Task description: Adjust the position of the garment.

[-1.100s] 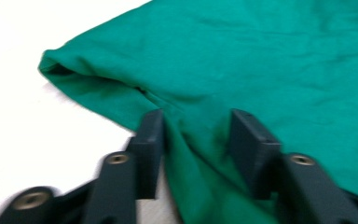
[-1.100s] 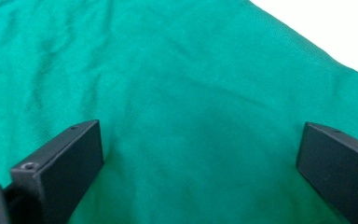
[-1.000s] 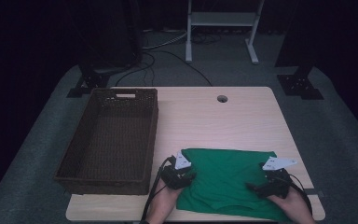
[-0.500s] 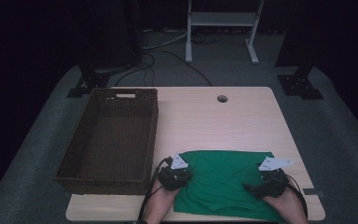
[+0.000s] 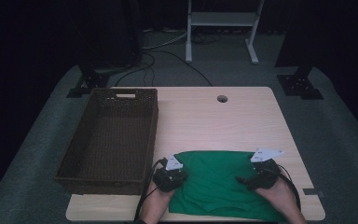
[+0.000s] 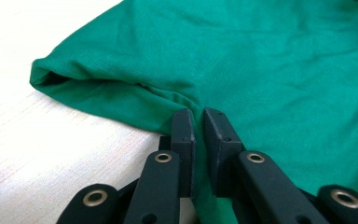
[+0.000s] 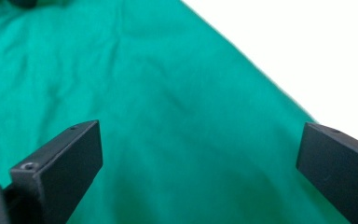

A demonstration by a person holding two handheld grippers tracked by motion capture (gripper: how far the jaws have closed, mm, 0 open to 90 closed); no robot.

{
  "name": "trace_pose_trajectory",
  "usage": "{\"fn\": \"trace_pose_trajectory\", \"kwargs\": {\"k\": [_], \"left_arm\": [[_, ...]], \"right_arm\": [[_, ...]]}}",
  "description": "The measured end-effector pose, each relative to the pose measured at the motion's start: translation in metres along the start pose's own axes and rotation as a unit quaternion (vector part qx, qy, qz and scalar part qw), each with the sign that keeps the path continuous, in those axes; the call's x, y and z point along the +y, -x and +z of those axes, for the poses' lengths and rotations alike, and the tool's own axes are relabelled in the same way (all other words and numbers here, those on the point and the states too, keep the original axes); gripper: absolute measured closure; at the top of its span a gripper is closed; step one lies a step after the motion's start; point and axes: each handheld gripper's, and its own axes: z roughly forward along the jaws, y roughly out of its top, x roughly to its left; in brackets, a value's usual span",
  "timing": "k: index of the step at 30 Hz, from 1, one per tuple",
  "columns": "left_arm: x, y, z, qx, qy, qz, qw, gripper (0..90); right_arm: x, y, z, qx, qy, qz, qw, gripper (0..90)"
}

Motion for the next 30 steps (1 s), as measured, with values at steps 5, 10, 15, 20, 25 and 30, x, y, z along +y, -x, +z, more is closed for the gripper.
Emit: {"fn": "trace_pose_trajectory", "kwargs": {"k": [5,10,15,20,25,30], "left_arm": [[-0.001,0.0,-0.001,0.002,0.001,0.0,1.0,83.1],[-0.001,0.001,-0.002,0.004,-0.001,0.0,1.0,83.1],[-0.001,0.001,-0.003,0.005,-0.004,-0.001,1.0,83.1],[-0.002,0.002,-0.004,0.006,-0.006,-0.003,1.0,83.1],[-0.002,0.002,-0.004,0.006,-0.007,-0.005,0.9999,83.1],[-0.002,0.002,-0.004,0.005,-0.007,-0.007,0.9999,83.2]], "right_arm": [[0.017,0.007,0.011,0.009,0.002,0.001,1.0,0.0],[0.033,0.013,0.023,0.017,0.008,0.002,0.9998,0.0],[0.051,0.019,0.034,0.017,0.005,0.0,0.9998,0.0],[0.061,0.031,0.05,0.01,0.01,0.006,0.9999,0.0],[0.065,0.045,0.068,0.009,0.013,0.024,0.9996,0.0],[0.073,0.05,0.084,0.001,-0.009,0.019,0.9998,0.0]]}}
